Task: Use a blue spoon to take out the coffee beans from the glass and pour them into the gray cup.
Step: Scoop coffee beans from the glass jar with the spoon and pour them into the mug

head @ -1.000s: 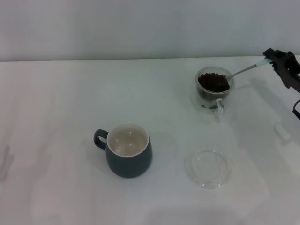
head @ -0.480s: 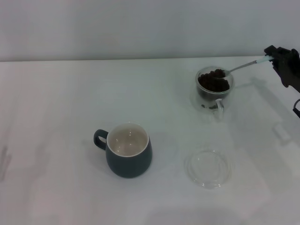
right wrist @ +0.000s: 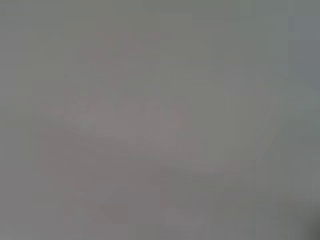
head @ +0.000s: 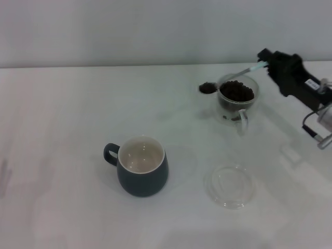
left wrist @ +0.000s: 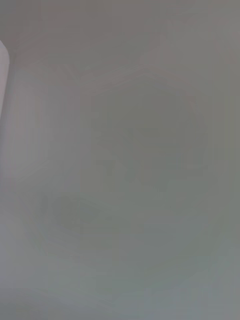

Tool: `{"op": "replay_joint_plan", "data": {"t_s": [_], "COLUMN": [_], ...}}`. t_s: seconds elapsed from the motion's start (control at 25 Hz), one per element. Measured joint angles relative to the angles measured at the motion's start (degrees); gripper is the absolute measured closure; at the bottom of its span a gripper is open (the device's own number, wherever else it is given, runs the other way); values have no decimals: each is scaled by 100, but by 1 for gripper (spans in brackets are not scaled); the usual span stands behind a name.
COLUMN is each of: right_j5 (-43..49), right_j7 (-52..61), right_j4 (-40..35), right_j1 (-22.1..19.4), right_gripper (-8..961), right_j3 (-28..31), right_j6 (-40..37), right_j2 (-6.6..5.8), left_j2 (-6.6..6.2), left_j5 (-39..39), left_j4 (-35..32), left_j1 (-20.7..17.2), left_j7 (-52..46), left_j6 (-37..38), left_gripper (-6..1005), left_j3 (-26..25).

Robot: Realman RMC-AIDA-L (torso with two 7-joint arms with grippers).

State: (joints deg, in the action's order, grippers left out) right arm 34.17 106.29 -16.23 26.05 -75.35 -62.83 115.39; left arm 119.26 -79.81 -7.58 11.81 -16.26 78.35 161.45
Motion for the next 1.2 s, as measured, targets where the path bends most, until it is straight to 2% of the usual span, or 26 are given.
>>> {"op": "replay_joint_plan", "data": {"t_s": [0.28, 0.44, 0.84, 1.2], "right_j5": [-8, -7, 22, 20], "right_j7": [102, 124, -62, -1492], "right_j4": [-28, -136, -278, -685], "right_j1": [144, 314, 390, 309], "right_gripper": [802, 802, 803, 803], "right_j3": [-791, -1498, -1928, -2267], "right_j6": [-49, -87, -30, -137], "right_j2": [29, 68, 80, 77], "left_j2": [0, 0, 0, 0], "left_j5": [0, 0, 0, 0], "left_j4": [3, -6, -18, -11], "left_j1": [15, 23, 32, 76], "left_j7": [9, 10, 10, 24], "left_j6": [-16, -35, -41, -48], "left_gripper": [106, 106, 107, 106], "left_j3": [0, 0, 0, 0]}}
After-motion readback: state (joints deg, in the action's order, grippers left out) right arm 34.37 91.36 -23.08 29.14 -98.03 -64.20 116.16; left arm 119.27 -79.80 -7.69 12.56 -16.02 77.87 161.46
